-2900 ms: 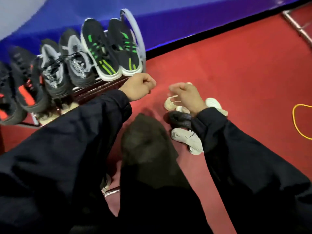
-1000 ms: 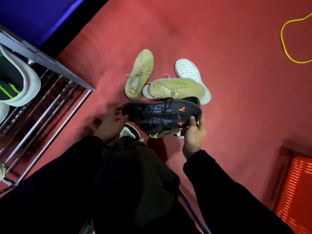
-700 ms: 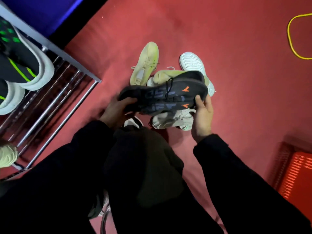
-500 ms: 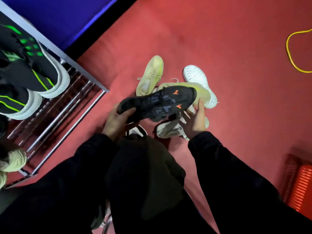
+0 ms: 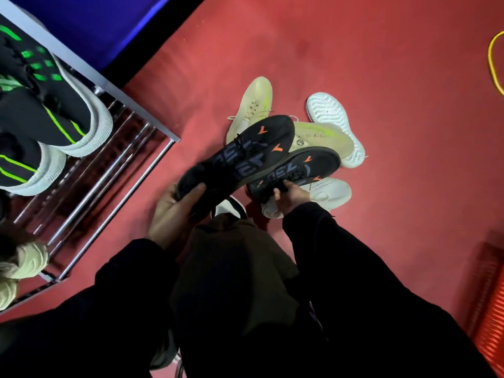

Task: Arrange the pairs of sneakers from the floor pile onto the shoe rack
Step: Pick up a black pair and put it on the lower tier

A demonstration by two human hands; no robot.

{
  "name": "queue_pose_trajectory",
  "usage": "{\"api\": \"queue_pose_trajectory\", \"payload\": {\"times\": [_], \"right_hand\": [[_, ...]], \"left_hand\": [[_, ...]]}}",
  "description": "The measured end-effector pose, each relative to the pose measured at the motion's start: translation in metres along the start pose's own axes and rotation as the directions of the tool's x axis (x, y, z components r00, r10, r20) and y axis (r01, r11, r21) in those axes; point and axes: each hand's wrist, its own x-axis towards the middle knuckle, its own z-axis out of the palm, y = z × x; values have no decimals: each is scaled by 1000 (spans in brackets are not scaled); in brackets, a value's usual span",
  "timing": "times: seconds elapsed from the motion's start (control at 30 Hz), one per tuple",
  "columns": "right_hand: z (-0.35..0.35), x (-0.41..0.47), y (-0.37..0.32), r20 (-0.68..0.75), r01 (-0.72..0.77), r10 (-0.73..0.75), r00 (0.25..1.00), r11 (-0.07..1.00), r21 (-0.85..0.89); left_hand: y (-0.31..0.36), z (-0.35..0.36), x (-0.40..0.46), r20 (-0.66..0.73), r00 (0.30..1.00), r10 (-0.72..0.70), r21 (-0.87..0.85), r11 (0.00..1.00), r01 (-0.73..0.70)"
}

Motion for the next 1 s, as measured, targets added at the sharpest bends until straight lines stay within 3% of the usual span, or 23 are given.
{"api": "queue_pose_trajectory", "payload": {"times": [0.07,0.1,0.17,0.3,0.47,0.63,1.0], "right_hand": [[-4,5,-1,-4,37,-38,999,994,-104],[-7,8,1,9,80,-81,997,963,-256],[-10,10,2,3,197,-229,973,830,-522],[2,-28,0,-5,514,-564,826,756,-404],[-3,-100,-3,217,726,-693,688,649,-229],[7,-162,-24,299,777,-730,615,625,-74],[51,-253,-64,461,823,-707,536,558,-102]], "left_hand": [[5,-1,-2,38,999,17,26,999,-18],[9,0,-5,49,998,31,46,998,-33],[13,-2,-9,79,996,49,74,996,-55],[18,1,-18,165,986,1,40,999,-8],[23,5,-27,249,966,-69,-137,985,106],[48,12,-40,279,960,24,-267,962,53],[93,10,-75,216,952,218,-344,929,-135]]}}
